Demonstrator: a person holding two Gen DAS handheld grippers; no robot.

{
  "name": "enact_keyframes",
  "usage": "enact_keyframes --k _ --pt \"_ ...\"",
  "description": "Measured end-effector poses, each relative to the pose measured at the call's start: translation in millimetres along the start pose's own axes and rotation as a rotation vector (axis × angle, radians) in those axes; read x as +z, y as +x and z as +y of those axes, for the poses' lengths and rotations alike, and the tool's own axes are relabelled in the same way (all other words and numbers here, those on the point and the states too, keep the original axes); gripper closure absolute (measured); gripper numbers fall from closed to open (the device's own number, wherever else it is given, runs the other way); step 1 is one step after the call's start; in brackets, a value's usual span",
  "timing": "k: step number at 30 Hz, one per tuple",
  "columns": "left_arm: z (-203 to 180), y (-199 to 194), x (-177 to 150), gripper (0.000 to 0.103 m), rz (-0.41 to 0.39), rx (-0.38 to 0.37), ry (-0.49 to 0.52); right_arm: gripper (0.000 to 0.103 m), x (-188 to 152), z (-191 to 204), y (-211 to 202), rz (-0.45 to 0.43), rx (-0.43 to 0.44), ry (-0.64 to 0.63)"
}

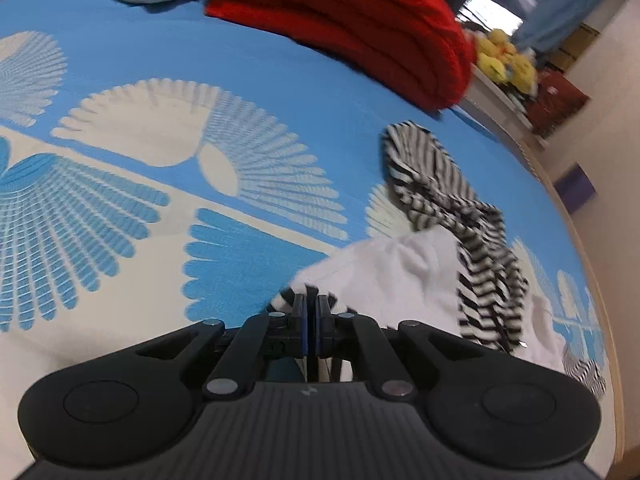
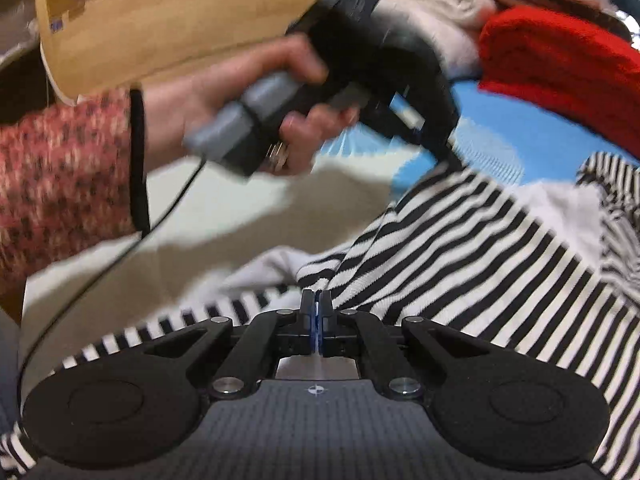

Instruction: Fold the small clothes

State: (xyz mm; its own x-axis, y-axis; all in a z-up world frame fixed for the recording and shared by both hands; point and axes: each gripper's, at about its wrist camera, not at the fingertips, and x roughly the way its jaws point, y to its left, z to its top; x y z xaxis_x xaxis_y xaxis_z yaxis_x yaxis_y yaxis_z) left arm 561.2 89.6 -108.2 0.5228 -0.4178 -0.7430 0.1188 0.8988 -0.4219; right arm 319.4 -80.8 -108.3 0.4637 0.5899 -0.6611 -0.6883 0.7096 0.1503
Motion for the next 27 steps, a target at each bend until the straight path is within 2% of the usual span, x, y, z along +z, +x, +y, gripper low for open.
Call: enact_keyframes --k 2,4,6,7,8,10,12,14,16,18,19,20,21,22,23,25,27 --pt "5.4 -0.9 2.0 0.102 -0.015 0.011 -0.031 0.102 -6.1 -0.4 1.8 0.016 0.028 0.044" --pt "11.1 -3.2 2.9 0.101 -0.027 0.009 -0.067 0.102 -8.7 -11.7 -1.7 0.012 0.082 0.154" --pt "15.2 -11.4 2.9 0.100 -0.060 -0.007 -0.088 0.100 -8.2 -26.4 -8.5 0.017 0.081 0.246" --pt "18.2 -17.0 3.6 0.083 -0.057 -0.023 -0.092 0.095 -7.0 -35.1 -10.0 0.033 0.083 0.312" --pt "21.7 -22.6 4.6 0.051 -0.045 -0.044 -0.100 0.073 -7.6 -44.4 -16.2 0.036 0.091 0.390" --pt "30.3 -41.9 4.2 0.017 -0.079 -0.037 -0.124 0.045 -10.0 -57.9 -37.9 -0.010 0.087 0.504" --pt "33.6 -57.1 3.6 0.014 -0.076 -0.023 -0.092 0.046 -16.6 -68.9 -72.9 -0.105 0.059 0.561" --pt "31.7 -66.2 0.1 0.014 -0.029 -0.060 -0.042 0.046 -27.3 -76.9 -105.7 -0.150 -0.005 0.590" --pt "18.6 -68.1 -9.1 0.013 0.034 -0.076 0.038 0.046 -43.3 -84.7 -135.4 -0.199 -0.152 0.600" --pt "-2.4 -59.6 -23.8 0.005 0.093 -0.044 0.119 0.048 -61.8 -90.7 -148.0 -0.162 -0.375 0.557" --pt "-13.4 -53.1 -35.9 0.001 0.117 -0.013 0.142 0.060 -71.7 -95.5 -146.9 -0.114 -0.435 0.549" --pt "-24.0 -46.4 -46.1 0.001 0.140 0.020 0.168 0.071 -84.4 -101.4 -141.8 -0.047 -0.462 0.554" --pt "-34.6 -39.6 -58.5 0.001 0.165 0.059 0.207 0.072 -96.0 -107.2 -135.9 0.010 -0.469 0.577" --pt "-44.4 -32.7 -71.7 0.001 0.189 0.112 0.252 0.079 -105.8 -113.4 -132.4 0.046 -0.479 0.607" --pt "-50.2 -27.7 -84.2 0.001 0.208 0.173 0.292 0.081 -108.0 -112.7 -136.4 0.015 -0.493 0.614" --pt "-52.6 -26.1 -105.8 0.000 0.195 0.283 0.329 0.076 -100.4 -117.7 -150.8 0.016 -0.497 0.671" --pt "-52.4 -43.7 -113.4 0.000 0.161 0.332 0.256 0.070 -93.0 -120.2 -176.7 -0.056 -0.491 0.736"
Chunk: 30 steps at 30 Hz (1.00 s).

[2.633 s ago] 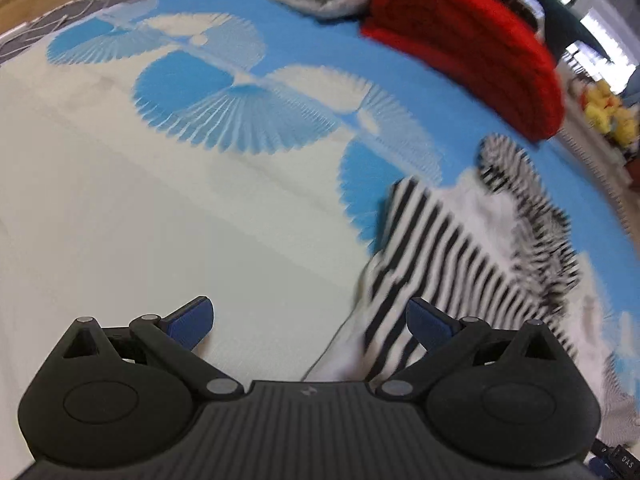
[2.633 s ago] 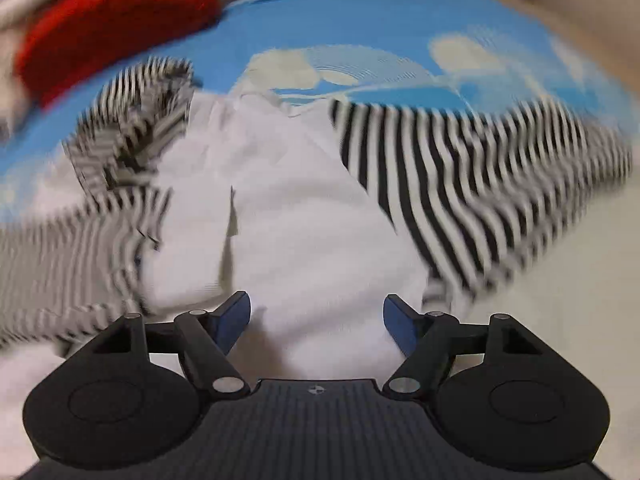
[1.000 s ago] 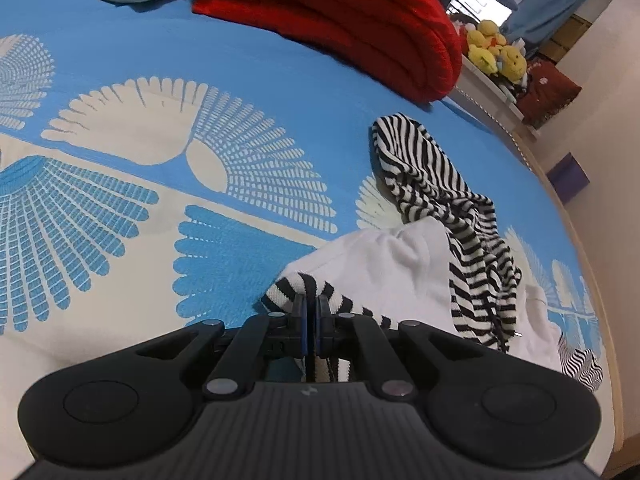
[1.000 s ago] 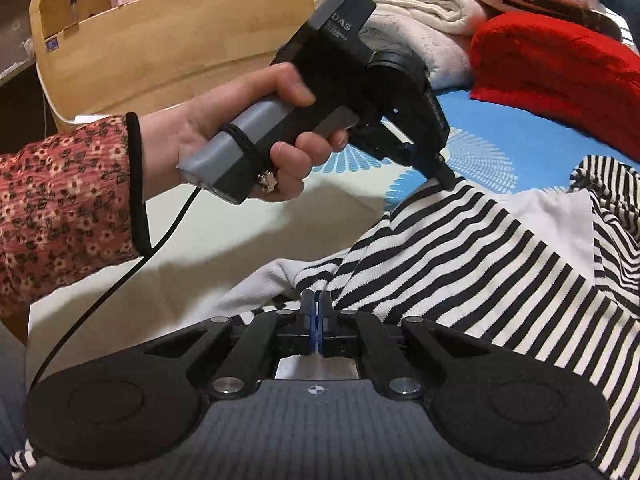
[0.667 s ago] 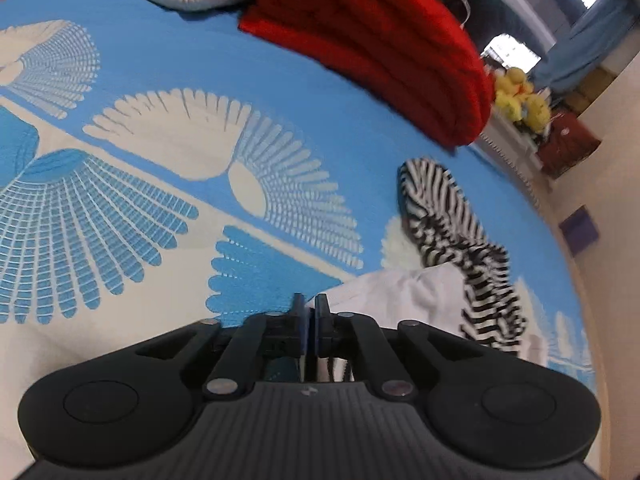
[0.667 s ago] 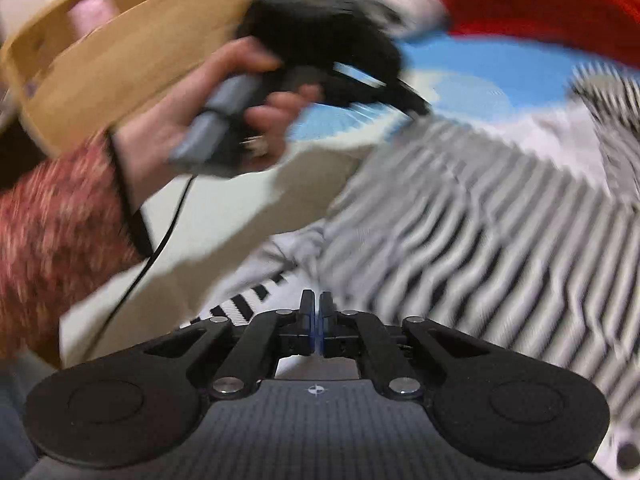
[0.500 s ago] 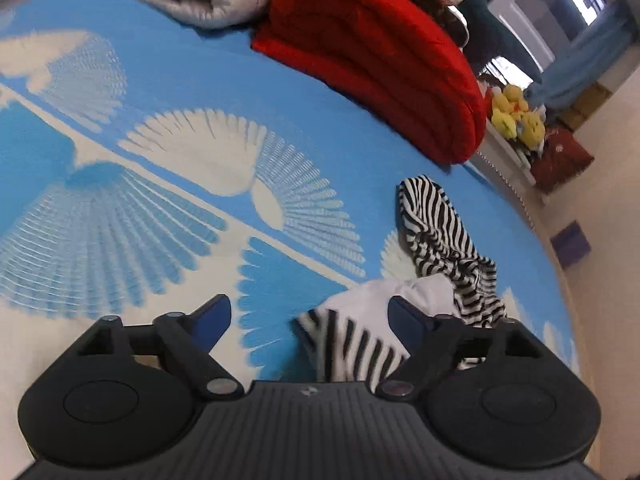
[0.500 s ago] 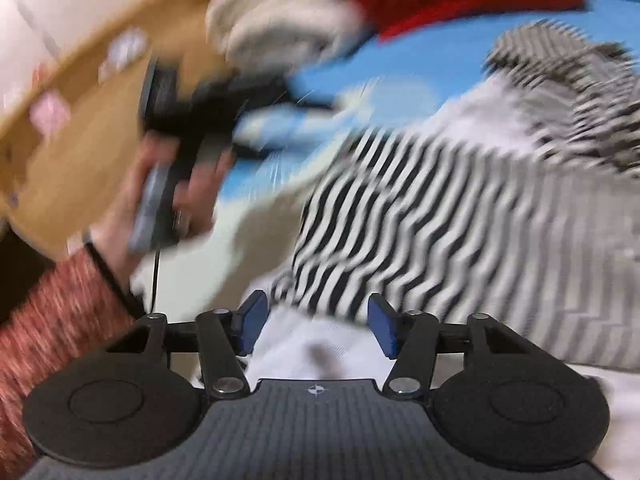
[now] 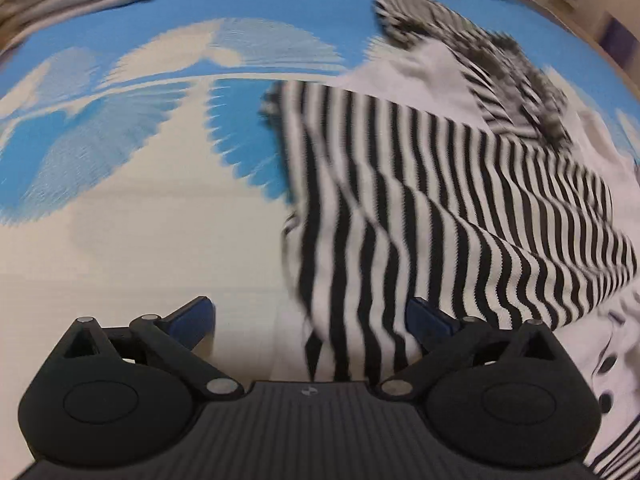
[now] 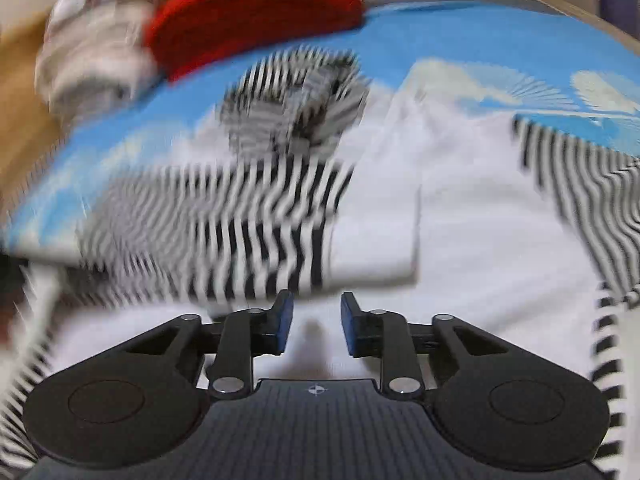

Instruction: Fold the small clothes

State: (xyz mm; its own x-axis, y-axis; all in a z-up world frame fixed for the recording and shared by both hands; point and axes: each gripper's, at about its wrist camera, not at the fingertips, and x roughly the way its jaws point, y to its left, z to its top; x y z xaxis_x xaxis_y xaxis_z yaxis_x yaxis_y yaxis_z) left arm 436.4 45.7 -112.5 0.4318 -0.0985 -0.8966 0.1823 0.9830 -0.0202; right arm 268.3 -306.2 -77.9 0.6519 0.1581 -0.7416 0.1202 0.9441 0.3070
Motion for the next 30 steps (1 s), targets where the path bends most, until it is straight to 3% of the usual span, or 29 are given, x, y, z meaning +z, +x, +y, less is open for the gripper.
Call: enact_keyframes --k 2,4,10,13,15,18,24,30 --pt "5.4 -25.7 -5.8 0.000 -0.039 0.014 -0.072 0.052 9.7 -9.5 -25.9 -0.066 -0.018 0.052" --pt "8.1 -62.0 -18.4 0.000 -0.118 0.002 -0.121 0.042 8.0 -28.7 -53.6 -0.118 -0.052 0.089" --pt "-2.3 -131.8 -86.8 0.000 -0.267 -0.055 -0.202 0.039 -11.1 -103.2 -95.5 -0.150 -0.188 0.235" --pt "-11.4 -122.1 -106.5 0.000 -0.268 0.000 -0.212 0.037 -17.2 -132.9 -101.5 -0.148 -0.251 0.265" --pt "-20.0 -106.7 -105.0 0.000 -0.210 0.048 -0.182 0.036 -19.1 -149.7 -104.4 -0.133 -0.297 0.255" --pt "-31.4 -89.2 -98.0 0.000 -0.204 0.120 -0.133 0.036 -21.5 -169.6 -92.4 -0.083 -0.354 0.244" --pt "-39.6 -70.6 -89.5 0.000 -0.192 0.169 -0.138 0.035 -13.2 -207.4 -84.2 -0.050 -0.382 0.286" --pt "-38.4 -60.8 -75.2 0.000 -0.215 0.247 -0.150 0.029 0.3 -252.8 -82.9 -0.088 -0.365 0.488"
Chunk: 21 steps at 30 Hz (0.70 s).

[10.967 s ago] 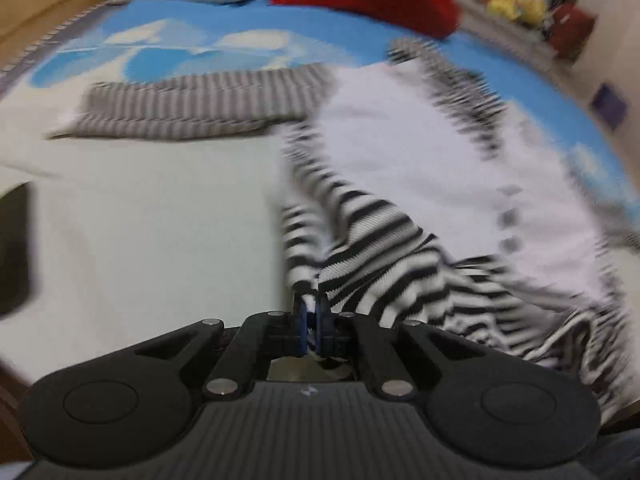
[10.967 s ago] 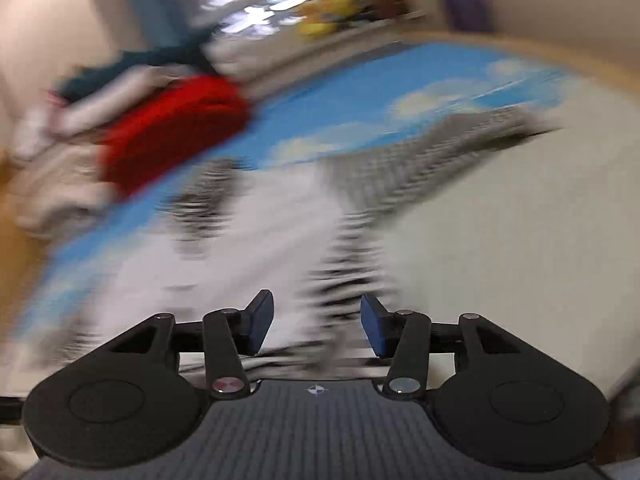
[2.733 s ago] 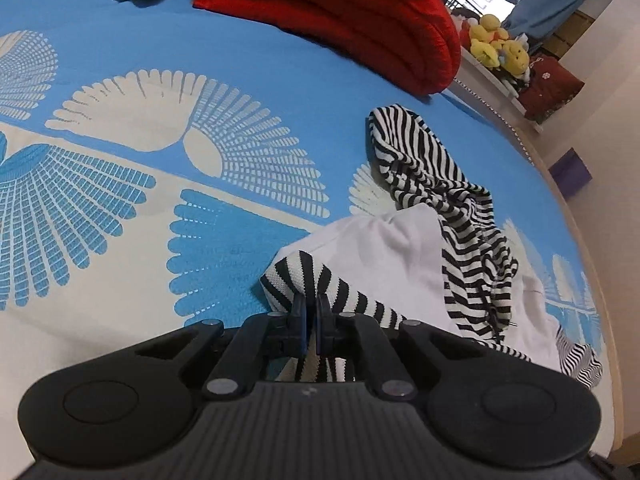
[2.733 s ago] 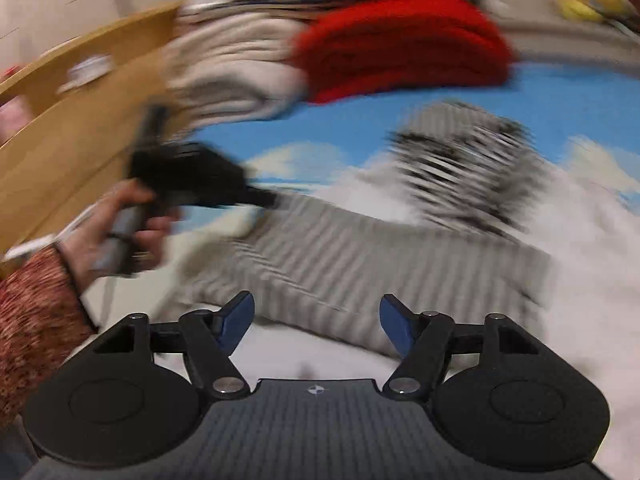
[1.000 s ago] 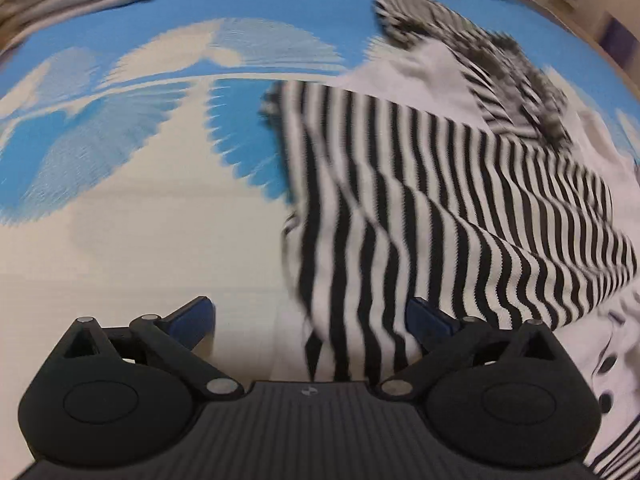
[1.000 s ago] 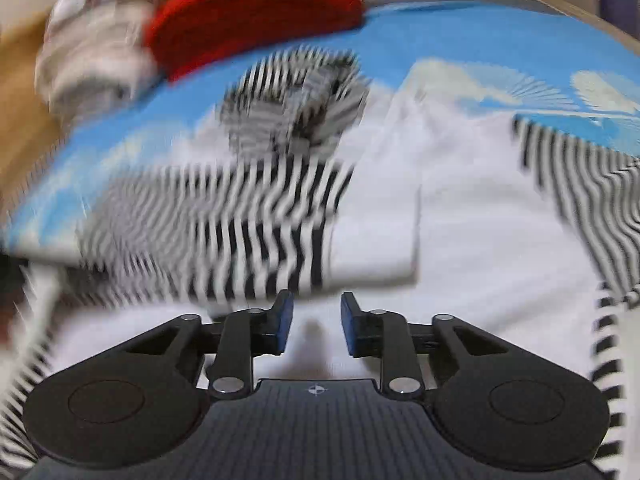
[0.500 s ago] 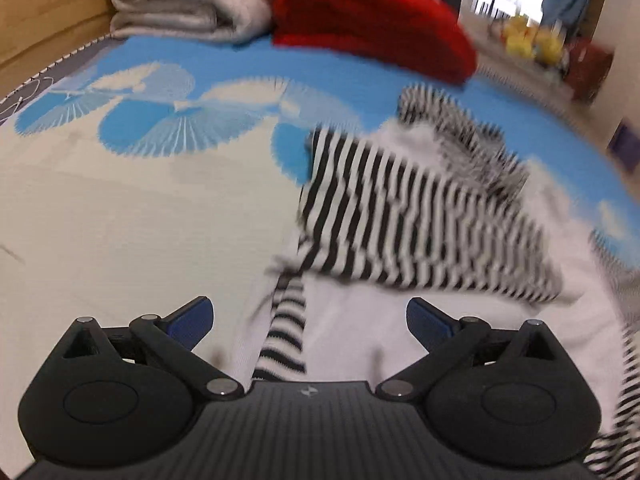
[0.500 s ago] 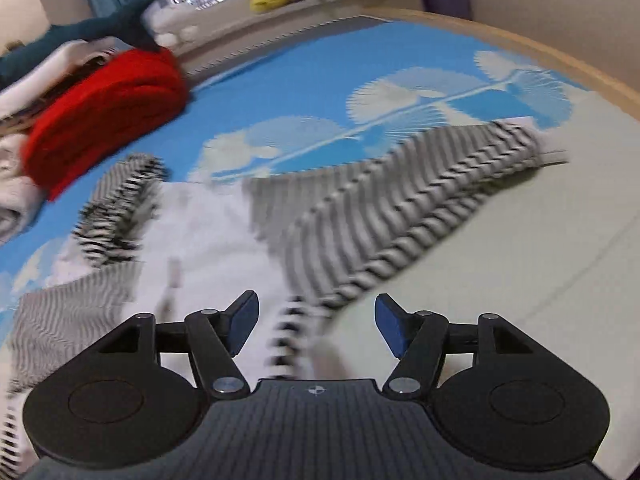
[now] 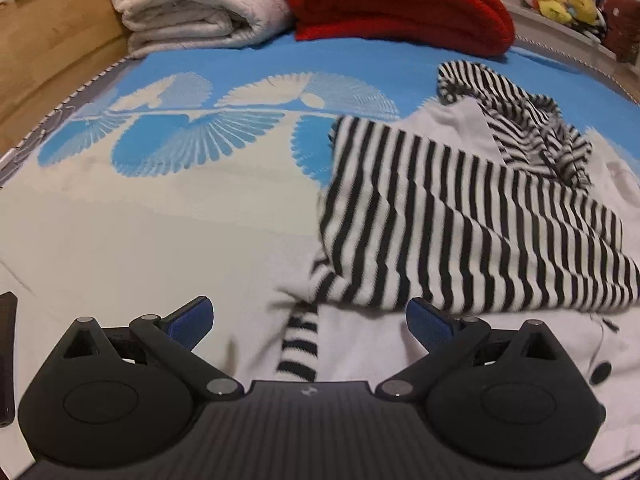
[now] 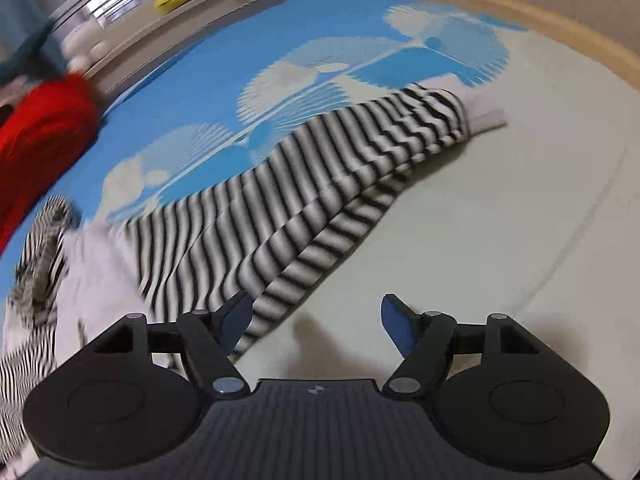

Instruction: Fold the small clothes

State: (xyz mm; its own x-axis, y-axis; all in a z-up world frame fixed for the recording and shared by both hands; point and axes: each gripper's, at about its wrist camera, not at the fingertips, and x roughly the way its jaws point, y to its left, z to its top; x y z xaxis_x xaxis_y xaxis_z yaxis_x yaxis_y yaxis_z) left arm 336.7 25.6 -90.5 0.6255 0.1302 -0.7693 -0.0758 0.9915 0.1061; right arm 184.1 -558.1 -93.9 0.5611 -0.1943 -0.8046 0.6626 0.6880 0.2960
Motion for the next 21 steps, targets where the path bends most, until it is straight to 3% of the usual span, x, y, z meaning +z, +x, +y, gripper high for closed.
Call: enact_keyframes --k 5,14,21 --pt "11.2 0.7 7.7 0.000 -0.017 0.004 -0.047 0.027 23.4 -7.7 30.3 -0.034 -0.122 -0.039" --pt "15.7 5.6 14.1 0.000 -0.006 -0.004 -0.066 0.020 50.7 -12.4 62.6 -0.044 -0.091 0.085" --pt "14.0 6.5 15.1 0.000 -0.014 0.003 -0.041 0.007 57.2 1.0 85.9 -0.100 -0.147 0.019"
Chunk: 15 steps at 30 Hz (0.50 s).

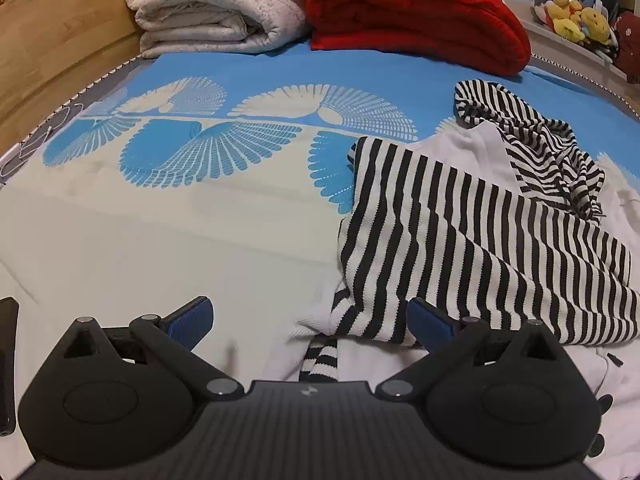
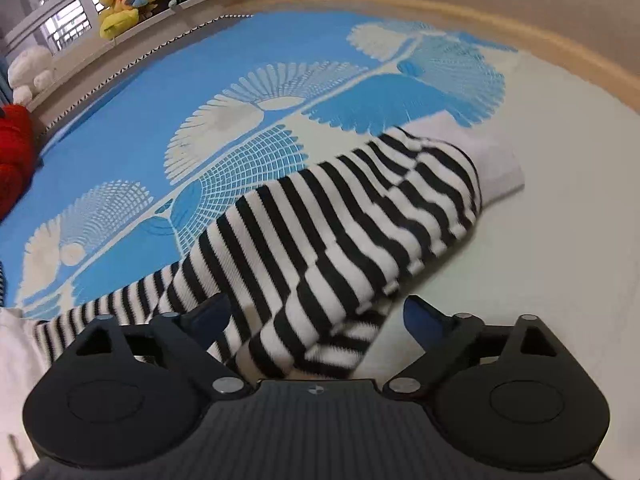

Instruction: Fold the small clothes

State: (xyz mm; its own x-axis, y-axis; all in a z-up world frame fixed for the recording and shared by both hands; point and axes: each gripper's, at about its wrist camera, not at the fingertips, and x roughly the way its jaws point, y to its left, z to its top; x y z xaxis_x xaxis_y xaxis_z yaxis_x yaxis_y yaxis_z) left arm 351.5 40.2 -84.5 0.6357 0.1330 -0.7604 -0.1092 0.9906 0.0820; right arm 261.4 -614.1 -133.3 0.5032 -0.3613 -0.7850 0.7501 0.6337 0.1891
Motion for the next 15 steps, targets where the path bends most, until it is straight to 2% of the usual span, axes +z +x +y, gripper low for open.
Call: enact_keyframes --k 3,4,6,7,9,10,13,15 --pt "1.3 0.5 2.5 0.000 -0.006 0.011 0.003 0.008 3.9 1.5 8.0 -0.035 -0.050 -0.010" --pt "2.1 0.3 3.4 0.000 -0.010 0.017 0.006 0.018 6.3 -2.7 9.4 -0.057 -0.067 0.023" --pt "5.3 -1.5 6.0 0.000 -0.023 0.026 0.006 0.055 11.9 -17.2 7.2 -0.105 -0.069 0.135" --pt "7.6 -2.6 8.0 0.000 -0.029 0.028 -0.002 0.099 16.7 -25.4 7.4 -0.099 -0.049 0.177" --pt "13.2 -4.1 12.7 0.000 -0.036 0.024 -0.029 0.100 21.5 -36.7 9.4 -0.074 0.000 0.222" --pt "16.5 -5.4 15.6 0.000 -0.037 0.016 -0.048 0.100 21.6 -37.5 5.7 -0.096 0.006 0.216" --pt "27.1 -10.0 23.8 0.000 -0.050 -0.004 -0.099 0.100 26.9 -19.7 -16.0 -0.169 -0.007 0.121" --pt "32.3 -12.2 27.9 0.000 -0.053 -0.001 -0.123 0.100 31.1 5.6 -43.0 -0.251 -0.004 0.018"
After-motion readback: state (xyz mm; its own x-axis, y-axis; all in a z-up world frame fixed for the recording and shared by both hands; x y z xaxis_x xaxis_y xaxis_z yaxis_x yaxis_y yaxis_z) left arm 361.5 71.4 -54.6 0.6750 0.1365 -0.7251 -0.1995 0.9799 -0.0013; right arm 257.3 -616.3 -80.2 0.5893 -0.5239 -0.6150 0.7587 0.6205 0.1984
